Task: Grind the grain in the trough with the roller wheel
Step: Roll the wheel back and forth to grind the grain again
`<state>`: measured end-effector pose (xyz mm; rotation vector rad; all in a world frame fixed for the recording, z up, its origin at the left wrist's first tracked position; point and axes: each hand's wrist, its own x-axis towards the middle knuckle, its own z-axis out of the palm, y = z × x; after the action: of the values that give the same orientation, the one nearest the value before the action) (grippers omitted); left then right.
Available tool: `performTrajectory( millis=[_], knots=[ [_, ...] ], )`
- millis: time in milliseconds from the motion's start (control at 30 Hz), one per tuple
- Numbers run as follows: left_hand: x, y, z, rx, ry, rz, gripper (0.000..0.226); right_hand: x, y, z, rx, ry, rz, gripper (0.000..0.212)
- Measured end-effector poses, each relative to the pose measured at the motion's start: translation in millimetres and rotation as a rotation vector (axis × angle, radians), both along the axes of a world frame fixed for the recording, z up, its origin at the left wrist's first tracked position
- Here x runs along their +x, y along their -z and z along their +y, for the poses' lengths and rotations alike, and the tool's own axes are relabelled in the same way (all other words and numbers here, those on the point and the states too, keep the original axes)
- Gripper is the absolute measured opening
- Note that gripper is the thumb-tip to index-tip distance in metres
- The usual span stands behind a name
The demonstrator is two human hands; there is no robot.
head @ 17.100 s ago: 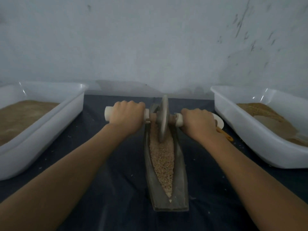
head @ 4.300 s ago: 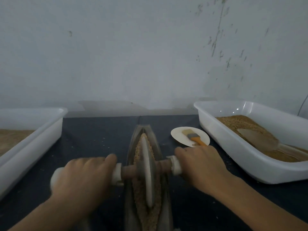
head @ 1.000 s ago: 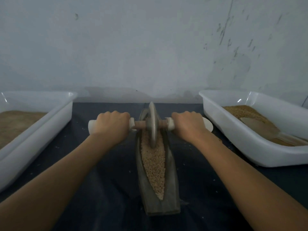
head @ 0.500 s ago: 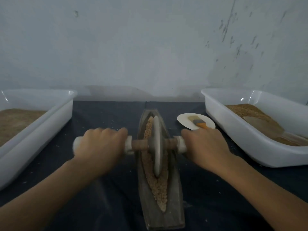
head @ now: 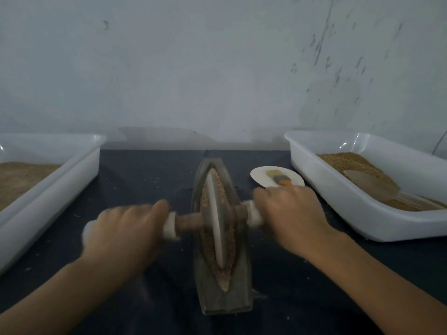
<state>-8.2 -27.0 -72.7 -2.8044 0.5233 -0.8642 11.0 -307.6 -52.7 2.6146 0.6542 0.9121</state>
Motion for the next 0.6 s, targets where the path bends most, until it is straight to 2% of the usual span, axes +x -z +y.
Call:
performTrajectory(
  millis=[100,200,333,467,600],
  knots=[
    [-22,-6,3,0.012,0.024,0.035,0.056,-25,4,-11,0.080,-0.074,0.057,0.052],
    [-7,-5,-6,0.123,-0.127,0.074,0.047,-12,8,-11,0.072,-0.015,0.126,0.055],
    [53,-10,-16,0.010,-0.231,0.097,0.028,51,10,3,0.089,0.100,0.148,0.030],
    [104,-19,-23,-0.057,-0.246,0.136,0.016,101,4,12,0.123,0.143,0.135,0.032],
    [87,-21,-24,-0.003,-0.226,0.101,0.023,84,11,9,0.145,0.162,0.171,0.029]
  ],
)
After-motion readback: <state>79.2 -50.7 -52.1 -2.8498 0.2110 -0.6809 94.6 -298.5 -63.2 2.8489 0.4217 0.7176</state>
